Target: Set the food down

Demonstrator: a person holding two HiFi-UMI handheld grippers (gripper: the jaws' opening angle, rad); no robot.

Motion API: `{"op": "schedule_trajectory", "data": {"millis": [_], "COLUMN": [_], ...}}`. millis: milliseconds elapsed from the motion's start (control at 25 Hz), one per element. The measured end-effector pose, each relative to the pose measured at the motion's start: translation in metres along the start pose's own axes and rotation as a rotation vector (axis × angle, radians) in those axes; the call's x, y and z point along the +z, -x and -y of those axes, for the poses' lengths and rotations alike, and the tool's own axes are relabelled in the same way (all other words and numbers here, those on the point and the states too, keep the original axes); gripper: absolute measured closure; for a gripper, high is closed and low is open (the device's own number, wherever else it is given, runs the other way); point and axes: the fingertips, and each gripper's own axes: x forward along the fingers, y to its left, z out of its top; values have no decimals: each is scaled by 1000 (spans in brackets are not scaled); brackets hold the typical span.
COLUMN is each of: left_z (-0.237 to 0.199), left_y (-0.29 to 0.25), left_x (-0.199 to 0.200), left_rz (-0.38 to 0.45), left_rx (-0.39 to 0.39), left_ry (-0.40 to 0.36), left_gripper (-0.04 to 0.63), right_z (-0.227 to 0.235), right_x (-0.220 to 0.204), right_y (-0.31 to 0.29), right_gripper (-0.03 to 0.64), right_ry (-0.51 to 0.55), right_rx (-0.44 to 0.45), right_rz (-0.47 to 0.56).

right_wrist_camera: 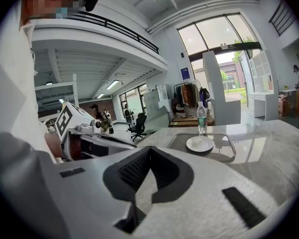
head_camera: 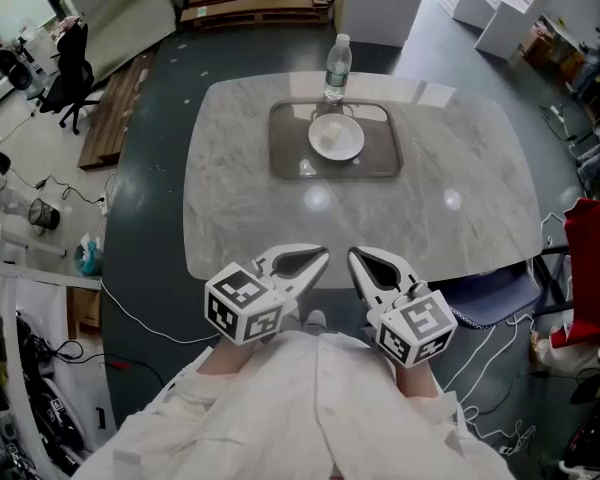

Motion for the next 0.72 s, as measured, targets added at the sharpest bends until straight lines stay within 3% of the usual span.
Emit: {"op": "schedule_trajectory", "data": {"millis": [240, 720], "left_z": [7, 8], "left_y": [1, -2], "left_x": [-5, -5], "left_rz": [-25, -28], "left_rx": [-16, -45], "left_ry": [-29, -2], "left_gripper": [575, 575], "right_z": [-3, 8], "right_x": [-4, -17], "right_y": [0, -1], "right_gripper": [614, 614], "right_ry": [11, -1], "right_rx": [-8, -47], "right_rz": [-18, -100]}}
